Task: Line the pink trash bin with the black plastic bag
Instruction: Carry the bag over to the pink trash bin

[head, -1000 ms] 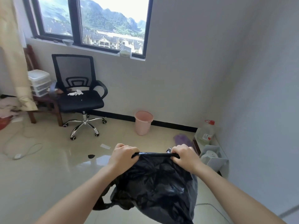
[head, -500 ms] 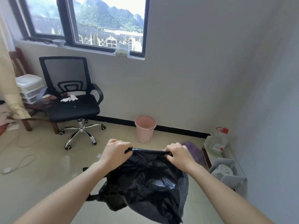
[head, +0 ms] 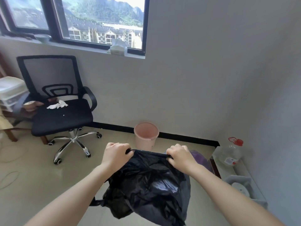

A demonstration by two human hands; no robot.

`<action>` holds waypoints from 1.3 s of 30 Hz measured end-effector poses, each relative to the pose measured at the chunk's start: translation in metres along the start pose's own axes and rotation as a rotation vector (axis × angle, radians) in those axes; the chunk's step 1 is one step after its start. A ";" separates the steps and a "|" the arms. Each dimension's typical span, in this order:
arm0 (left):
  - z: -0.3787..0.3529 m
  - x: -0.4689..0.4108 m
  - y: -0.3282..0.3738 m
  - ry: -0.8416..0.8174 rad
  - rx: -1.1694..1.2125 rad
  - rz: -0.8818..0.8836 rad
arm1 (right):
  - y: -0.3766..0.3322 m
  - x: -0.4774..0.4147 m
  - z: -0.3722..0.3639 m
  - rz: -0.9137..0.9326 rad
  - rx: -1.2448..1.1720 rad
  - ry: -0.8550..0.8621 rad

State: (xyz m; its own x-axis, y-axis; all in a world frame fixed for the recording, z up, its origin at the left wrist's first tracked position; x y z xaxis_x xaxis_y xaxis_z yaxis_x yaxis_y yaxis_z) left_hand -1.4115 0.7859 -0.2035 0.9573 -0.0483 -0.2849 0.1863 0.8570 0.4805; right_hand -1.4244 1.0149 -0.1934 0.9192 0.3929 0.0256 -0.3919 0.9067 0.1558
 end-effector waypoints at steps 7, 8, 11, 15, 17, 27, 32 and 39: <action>-0.020 -0.105 -0.004 0.037 0.039 -0.081 | 0.047 -0.082 0.004 -0.092 0.016 0.016; -0.028 -0.113 -0.005 0.010 0.020 -0.090 | 0.053 -0.089 -0.003 -0.094 0.031 -0.004; -0.049 -0.146 -0.007 -0.041 -0.013 -0.109 | 0.075 -0.117 -0.017 -0.089 0.075 -0.038; -0.075 -0.200 -0.010 -0.039 -0.059 -0.122 | 0.117 -0.171 -0.027 -0.079 0.067 -0.011; -0.087 -0.228 -0.011 -0.006 -0.102 -0.144 | 0.140 -0.202 -0.032 -0.068 0.055 0.001; -0.134 -0.285 -0.059 0.010 -0.121 0.090 | 0.178 -0.322 -0.072 0.056 -0.034 -0.100; -0.148 -0.311 -0.098 -0.046 -0.110 0.109 | 0.164 -0.360 -0.099 0.068 -0.071 -0.171; -0.169 -0.354 -0.163 -0.263 -0.071 0.070 | 0.149 -0.413 -0.134 -0.054 -0.120 -0.278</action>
State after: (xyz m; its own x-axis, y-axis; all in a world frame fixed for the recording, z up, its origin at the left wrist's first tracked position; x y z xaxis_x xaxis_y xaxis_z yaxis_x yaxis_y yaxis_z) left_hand -1.8182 0.7496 -0.3208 0.9935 -0.1114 -0.0236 0.1107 0.8964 0.4292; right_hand -1.8672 1.0084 -0.3130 0.9076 0.3012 0.2926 -0.3281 0.9435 0.0466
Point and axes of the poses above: each hand's wrist, its own x-axis away from the middle knuckle, its own z-axis out of the back of the hand, y = z × x, the point moved 2 cm from there along -x, towards the middle knuckle, and after that the axes turned 10 degrees about x, right-handed, at the moved point
